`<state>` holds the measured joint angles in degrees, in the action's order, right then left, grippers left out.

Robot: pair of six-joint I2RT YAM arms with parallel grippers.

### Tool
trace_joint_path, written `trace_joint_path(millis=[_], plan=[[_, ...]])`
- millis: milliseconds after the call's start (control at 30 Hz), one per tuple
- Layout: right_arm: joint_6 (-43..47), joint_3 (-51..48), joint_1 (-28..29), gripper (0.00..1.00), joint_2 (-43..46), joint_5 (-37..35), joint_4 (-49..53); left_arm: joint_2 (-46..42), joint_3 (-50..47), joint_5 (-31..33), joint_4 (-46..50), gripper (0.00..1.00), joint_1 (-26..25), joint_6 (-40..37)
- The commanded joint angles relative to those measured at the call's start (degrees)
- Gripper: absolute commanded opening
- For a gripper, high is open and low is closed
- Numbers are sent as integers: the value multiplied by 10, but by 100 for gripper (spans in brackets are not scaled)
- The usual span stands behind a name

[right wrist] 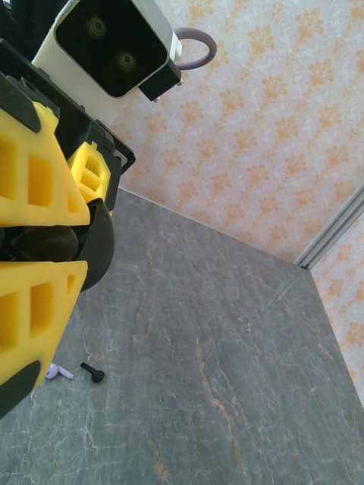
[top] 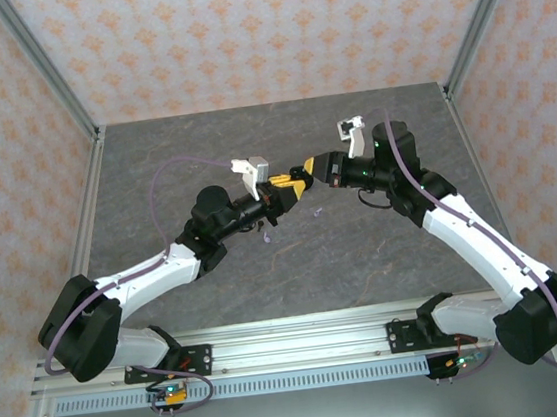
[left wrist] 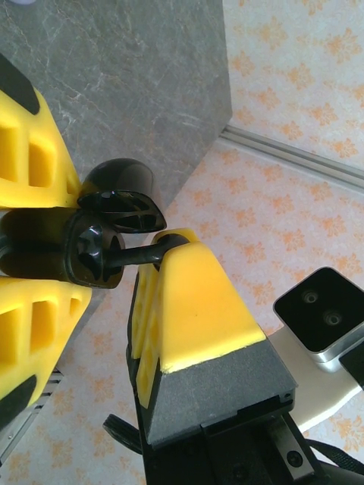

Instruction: Insert wireless bluetooth earbuds into charging case

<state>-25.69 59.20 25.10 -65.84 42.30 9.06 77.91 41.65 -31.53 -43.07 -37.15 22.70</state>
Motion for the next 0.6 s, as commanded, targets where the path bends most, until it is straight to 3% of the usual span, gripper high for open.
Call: trace_joint_path(millis=[0, 233, 567], plan=[[-17, -17, 4, 13, 15, -6, -20, -9, 16, 22, -26, 9, -2, 3], [-58, -34, 4, 13, 18, -21, -77, -1, 12, 33, -42, 9, -5, 13], [-58, -36, 4, 12, 15, -17, -81, 8, 15, 34, -44, 9, -10, 10]])
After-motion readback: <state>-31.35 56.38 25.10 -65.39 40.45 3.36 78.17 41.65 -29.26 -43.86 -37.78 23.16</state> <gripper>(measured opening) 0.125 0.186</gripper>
